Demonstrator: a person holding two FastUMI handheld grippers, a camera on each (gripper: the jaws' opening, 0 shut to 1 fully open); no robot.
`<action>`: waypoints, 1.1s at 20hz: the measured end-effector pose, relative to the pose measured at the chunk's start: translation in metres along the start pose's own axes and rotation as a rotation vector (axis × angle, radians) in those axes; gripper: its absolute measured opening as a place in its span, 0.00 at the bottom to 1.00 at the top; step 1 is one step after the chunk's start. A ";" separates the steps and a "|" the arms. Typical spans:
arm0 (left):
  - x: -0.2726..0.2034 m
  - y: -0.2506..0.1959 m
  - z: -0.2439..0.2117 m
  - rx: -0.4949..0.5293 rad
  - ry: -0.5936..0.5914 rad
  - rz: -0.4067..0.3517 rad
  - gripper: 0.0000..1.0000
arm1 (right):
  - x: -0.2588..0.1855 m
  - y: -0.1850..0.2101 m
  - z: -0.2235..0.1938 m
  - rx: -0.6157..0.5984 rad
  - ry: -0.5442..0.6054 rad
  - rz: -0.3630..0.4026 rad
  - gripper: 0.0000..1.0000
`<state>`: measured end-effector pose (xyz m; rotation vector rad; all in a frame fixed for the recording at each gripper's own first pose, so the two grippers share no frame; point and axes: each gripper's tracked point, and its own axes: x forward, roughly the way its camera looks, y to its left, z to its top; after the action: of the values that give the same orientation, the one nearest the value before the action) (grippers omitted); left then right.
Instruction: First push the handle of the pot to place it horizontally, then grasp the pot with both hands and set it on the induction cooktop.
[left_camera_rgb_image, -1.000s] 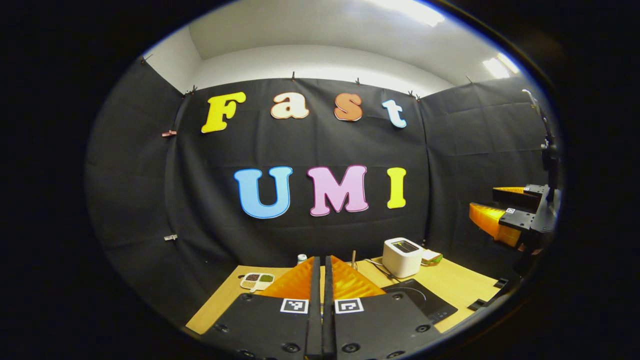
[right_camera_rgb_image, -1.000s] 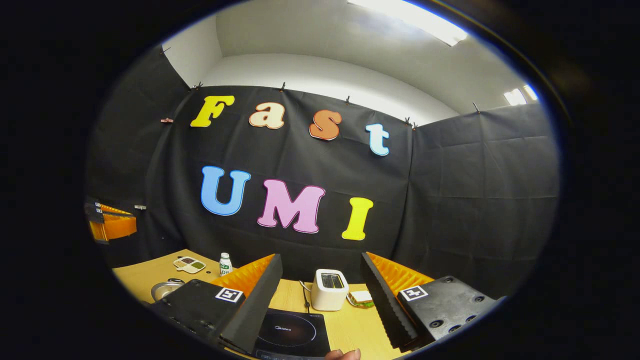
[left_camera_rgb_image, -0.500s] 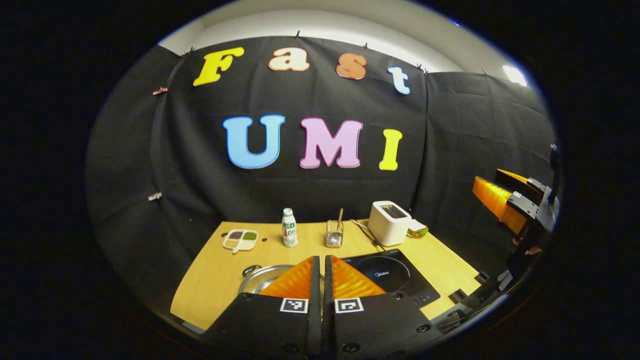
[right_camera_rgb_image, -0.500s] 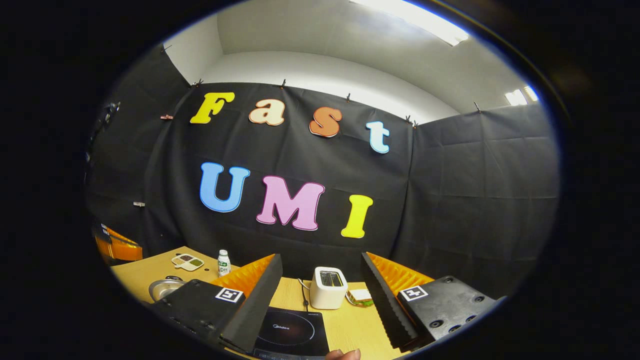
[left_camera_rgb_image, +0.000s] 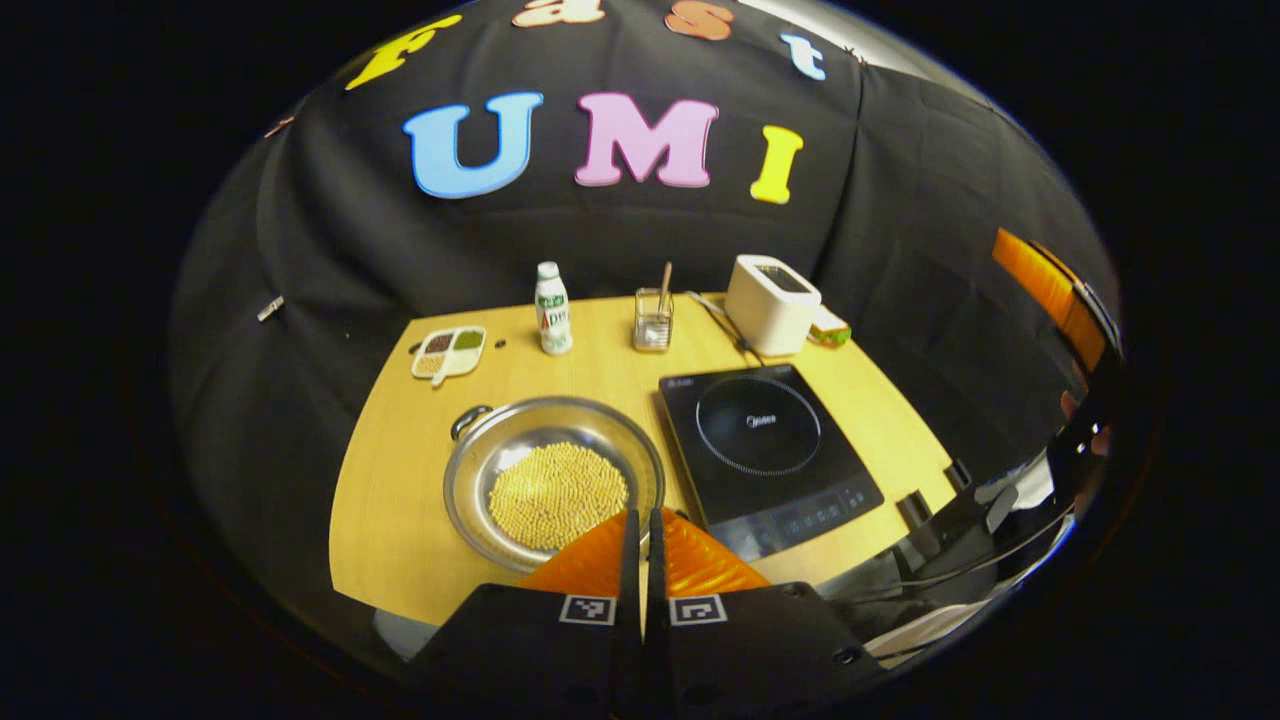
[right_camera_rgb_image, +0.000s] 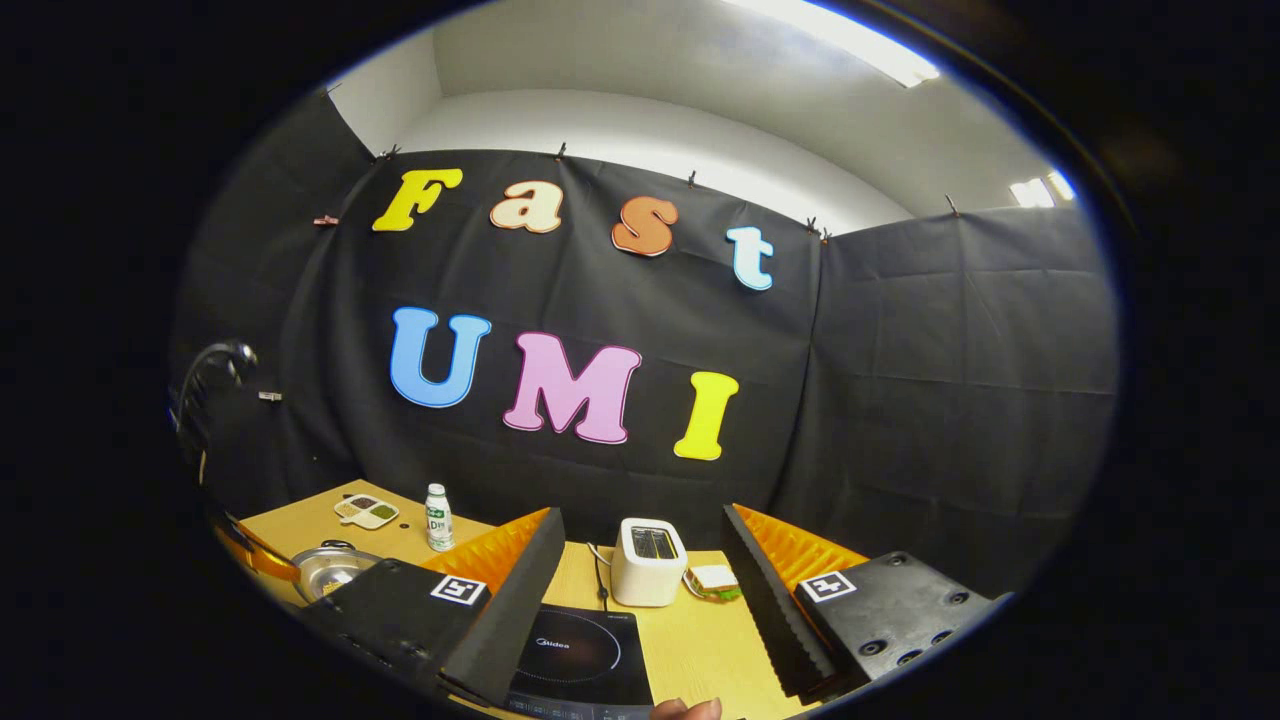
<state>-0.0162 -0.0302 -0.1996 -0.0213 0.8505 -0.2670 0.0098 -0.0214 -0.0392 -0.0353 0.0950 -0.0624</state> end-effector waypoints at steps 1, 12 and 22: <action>0.006 -0.002 -0.011 0.001 0.043 -0.014 0.05 | 0.001 -0.004 -0.001 -0.007 0.002 -0.006 0.98; 0.083 -0.007 -0.099 0.030 0.469 -0.123 0.05 | 0.004 -0.027 -0.013 -0.017 0.029 -0.043 0.98; 0.133 0.011 -0.119 0.070 0.567 -0.052 0.05 | -0.010 -0.044 -0.019 -0.015 0.045 -0.062 0.98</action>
<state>-0.0194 -0.0411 -0.3780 0.1027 1.4045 -0.3594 -0.0050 -0.0653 -0.0553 -0.0520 0.1390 -0.1243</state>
